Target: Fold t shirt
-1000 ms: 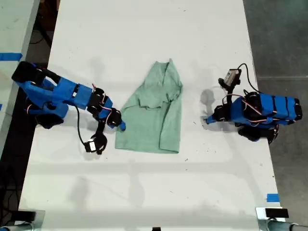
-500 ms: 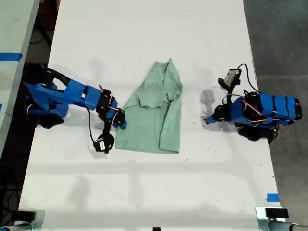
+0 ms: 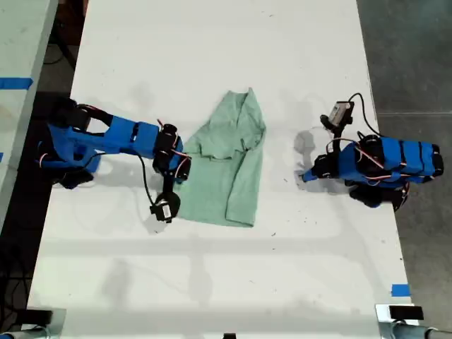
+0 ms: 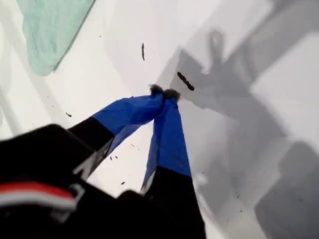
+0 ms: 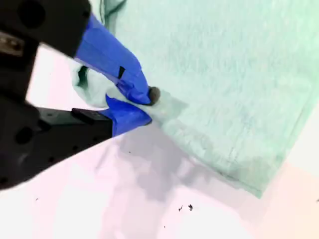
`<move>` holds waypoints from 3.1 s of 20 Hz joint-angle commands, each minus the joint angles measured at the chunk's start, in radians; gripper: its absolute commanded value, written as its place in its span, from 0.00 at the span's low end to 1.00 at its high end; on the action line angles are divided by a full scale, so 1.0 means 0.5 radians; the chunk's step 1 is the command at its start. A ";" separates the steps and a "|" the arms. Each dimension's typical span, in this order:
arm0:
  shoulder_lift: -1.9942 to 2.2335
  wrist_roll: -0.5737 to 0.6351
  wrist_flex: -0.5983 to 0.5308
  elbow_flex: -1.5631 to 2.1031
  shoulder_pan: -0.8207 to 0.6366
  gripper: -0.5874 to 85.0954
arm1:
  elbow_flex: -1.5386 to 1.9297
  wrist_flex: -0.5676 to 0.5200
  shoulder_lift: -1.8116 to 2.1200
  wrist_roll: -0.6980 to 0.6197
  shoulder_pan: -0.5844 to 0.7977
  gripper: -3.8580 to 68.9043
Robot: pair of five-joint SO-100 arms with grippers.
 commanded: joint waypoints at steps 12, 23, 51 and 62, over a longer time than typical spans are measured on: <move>-0.617 0.420 -0.614 -0.979 -0.037 0.01 | 0.034 0.009 0.018 -0.006 -0.018 0.04; -0.301 0.555 -0.617 -0.982 -0.006 0.26 | 0.031 0.009 0.018 -0.009 -0.018 0.04; 4.418 0.242 -0.884 3.510 -0.528 0.01 | 0.031 0.009 0.018 -0.003 -0.015 0.04; 4.418 0.218 -0.868 3.513 -0.534 0.01 | 0.031 0.009 0.018 -0.003 -0.009 0.04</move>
